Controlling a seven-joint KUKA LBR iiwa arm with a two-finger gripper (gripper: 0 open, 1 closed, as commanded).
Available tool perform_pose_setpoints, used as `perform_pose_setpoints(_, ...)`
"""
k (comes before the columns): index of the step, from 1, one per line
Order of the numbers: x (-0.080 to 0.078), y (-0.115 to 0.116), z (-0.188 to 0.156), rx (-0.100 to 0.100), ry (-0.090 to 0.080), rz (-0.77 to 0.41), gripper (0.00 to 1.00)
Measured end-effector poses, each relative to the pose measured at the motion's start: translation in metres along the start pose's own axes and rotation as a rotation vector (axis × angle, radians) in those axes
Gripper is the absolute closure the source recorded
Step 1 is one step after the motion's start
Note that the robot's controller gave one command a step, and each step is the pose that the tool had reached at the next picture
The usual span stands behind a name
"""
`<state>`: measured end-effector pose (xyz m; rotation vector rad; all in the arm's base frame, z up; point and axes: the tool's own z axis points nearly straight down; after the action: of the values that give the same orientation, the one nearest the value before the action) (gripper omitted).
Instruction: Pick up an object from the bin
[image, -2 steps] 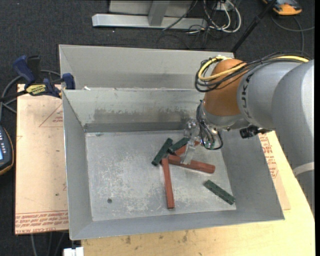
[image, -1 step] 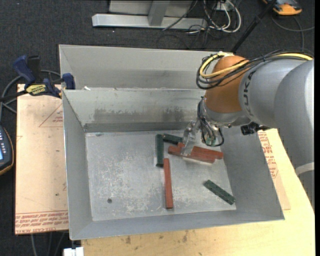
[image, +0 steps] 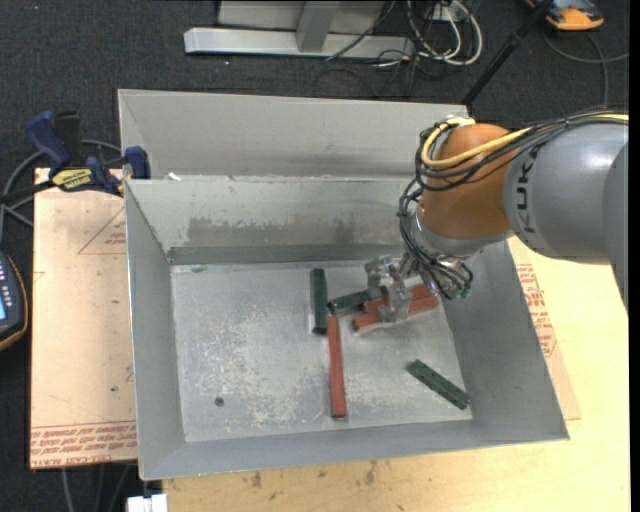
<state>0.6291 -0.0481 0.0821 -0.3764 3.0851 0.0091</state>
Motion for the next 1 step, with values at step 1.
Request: perform_pose_setpoints(1,0.0022,-0.0330,0.0008,-0.002,0.005,-0.416,1.00)
